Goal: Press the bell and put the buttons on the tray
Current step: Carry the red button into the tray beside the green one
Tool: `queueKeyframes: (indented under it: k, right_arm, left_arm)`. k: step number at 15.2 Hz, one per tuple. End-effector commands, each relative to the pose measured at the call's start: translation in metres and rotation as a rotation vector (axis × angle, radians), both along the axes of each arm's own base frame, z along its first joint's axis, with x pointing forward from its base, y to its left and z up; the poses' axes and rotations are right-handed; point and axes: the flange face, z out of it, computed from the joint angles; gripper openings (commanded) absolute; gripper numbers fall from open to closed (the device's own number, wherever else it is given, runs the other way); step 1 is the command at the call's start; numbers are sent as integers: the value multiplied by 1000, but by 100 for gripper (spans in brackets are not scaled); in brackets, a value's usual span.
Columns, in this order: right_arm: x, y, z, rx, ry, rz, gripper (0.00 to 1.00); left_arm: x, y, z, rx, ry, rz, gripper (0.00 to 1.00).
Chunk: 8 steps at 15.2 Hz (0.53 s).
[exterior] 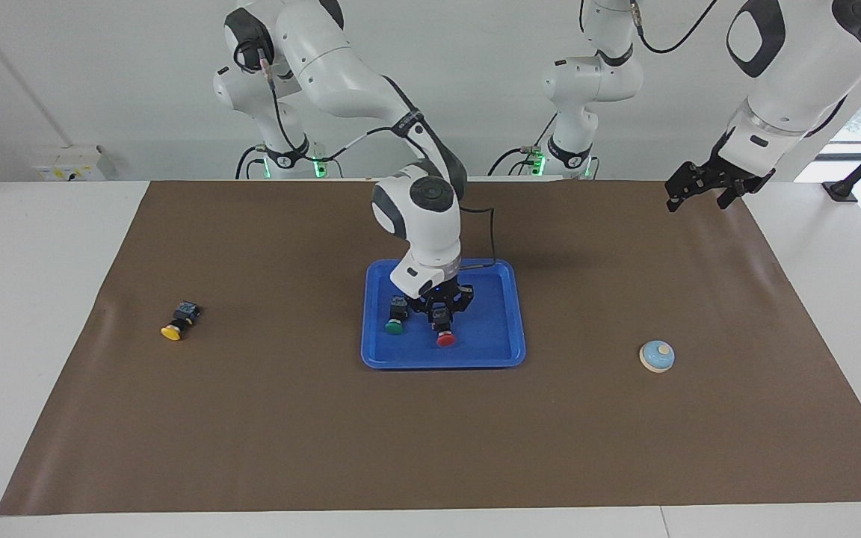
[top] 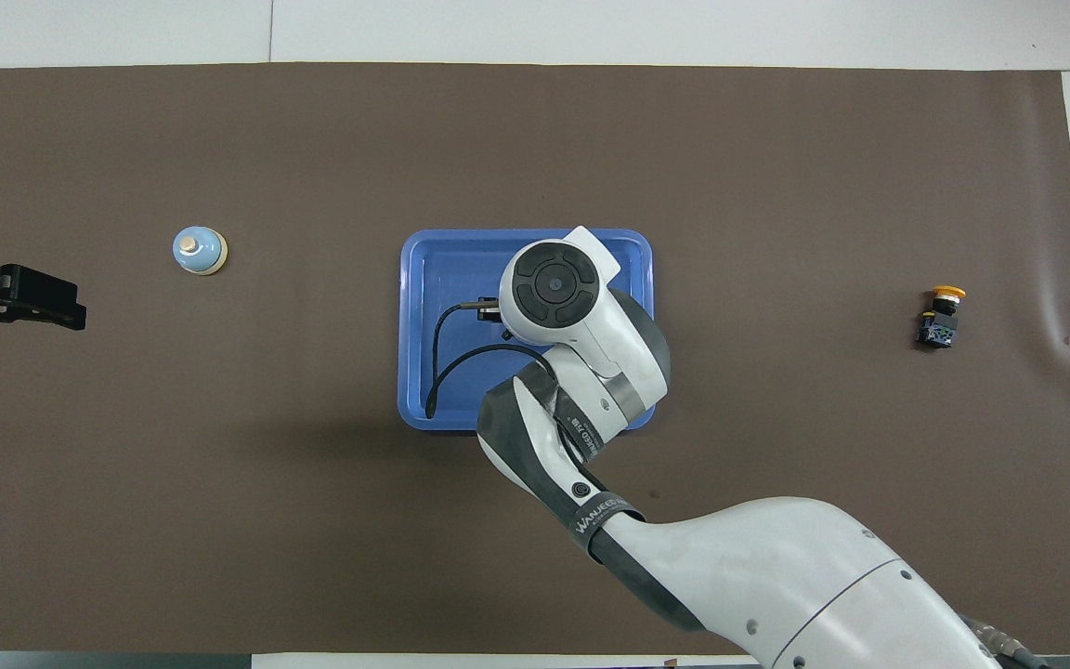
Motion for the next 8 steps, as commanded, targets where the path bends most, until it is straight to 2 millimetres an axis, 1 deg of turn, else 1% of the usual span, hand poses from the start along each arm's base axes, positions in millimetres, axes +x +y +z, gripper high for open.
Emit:
queueKeyframes:
  k: [1,4,5,6,7,8]
  right_arm:
    - [-14,-8,2,-8,-6,0,0]
    - [-14,-7,4,1,2,-52,0]
    - [-14,-5,6,4,2,-77,99]
    - [-14,-4,8,1,5,-85,100]
    - [-15,2,14,-2,13,-100,100]
    - [-10,4,25,3,10,-129,100]
  left_arm:
    - [-7,2,2,11,0,7,100]
    - [-7,2,2,11,0,9,100]
    - [-7,2,2,11,0,7,100]
    - [-7,2,2,11,0,7,100]
    - [-7,2,2,11,0,7,100]
    - [-7,2,2,11,0,9,100]
